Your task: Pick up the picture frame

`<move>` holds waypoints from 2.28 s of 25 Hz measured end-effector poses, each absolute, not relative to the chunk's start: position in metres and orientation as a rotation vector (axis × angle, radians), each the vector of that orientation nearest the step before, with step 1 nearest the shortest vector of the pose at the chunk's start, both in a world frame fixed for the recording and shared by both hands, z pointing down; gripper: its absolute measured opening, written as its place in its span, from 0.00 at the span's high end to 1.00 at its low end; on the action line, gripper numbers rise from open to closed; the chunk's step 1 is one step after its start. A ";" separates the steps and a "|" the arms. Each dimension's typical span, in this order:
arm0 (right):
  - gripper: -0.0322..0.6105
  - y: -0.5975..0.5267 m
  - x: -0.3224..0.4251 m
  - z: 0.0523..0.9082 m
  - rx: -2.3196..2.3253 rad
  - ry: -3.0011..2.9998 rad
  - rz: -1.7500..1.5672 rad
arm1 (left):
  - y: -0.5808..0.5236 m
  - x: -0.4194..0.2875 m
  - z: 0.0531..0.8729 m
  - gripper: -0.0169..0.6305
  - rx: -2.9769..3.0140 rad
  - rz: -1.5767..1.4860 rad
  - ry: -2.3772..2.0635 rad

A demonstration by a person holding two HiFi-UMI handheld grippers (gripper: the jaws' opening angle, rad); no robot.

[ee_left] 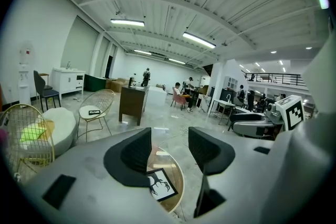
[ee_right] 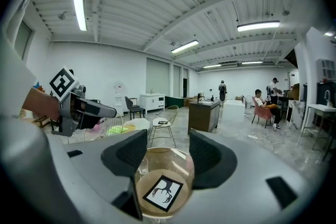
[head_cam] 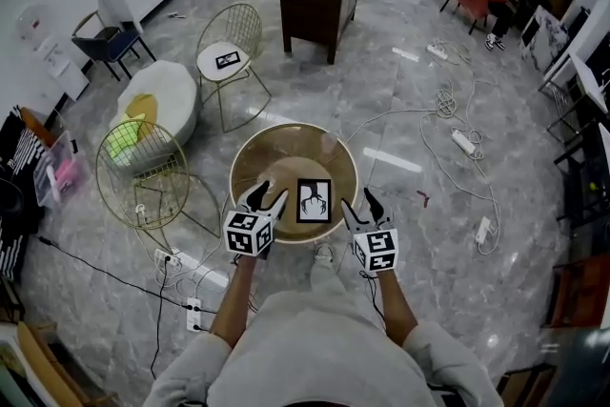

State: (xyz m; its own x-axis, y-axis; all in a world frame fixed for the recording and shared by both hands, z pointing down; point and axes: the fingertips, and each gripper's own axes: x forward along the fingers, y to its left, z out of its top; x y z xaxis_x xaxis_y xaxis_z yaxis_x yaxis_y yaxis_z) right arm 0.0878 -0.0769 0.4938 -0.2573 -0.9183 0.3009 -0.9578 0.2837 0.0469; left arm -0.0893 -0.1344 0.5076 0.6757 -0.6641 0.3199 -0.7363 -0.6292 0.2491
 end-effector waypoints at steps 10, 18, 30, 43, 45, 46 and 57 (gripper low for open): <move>0.58 -0.157 0.116 0.500 1.668 -2.302 0.246 | -0.206 -0.063 0.515 0.66 2.483 0.303 -1.133; 0.58 -0.210 0.137 0.508 1.615 -2.312 0.285 | -0.254 -0.040 0.523 0.66 2.447 0.334 -1.153; 0.60 -0.244 0.149 0.550 1.515 -2.321 0.389 | -0.279 -0.025 0.557 0.66 2.363 0.418 -1.183; 0.59 -0.236 0.140 0.596 1.475 -2.268 0.507 | -0.271 -0.019 0.600 0.66 2.312 0.494 -1.110; 0.59 -0.234 0.139 0.604 1.481 -2.254 0.522 | -0.268 -0.018 0.610 0.66 2.304 0.502 -1.089; 0.60 -0.233 0.139 0.608 1.483 -2.245 0.531 | -0.268 -0.018 0.614 0.66 2.300 0.506 -1.080; 0.60 -0.219 0.123 0.663 1.477 -2.154 0.652 | -0.259 -0.018 0.670 0.66 2.263 0.545 -0.969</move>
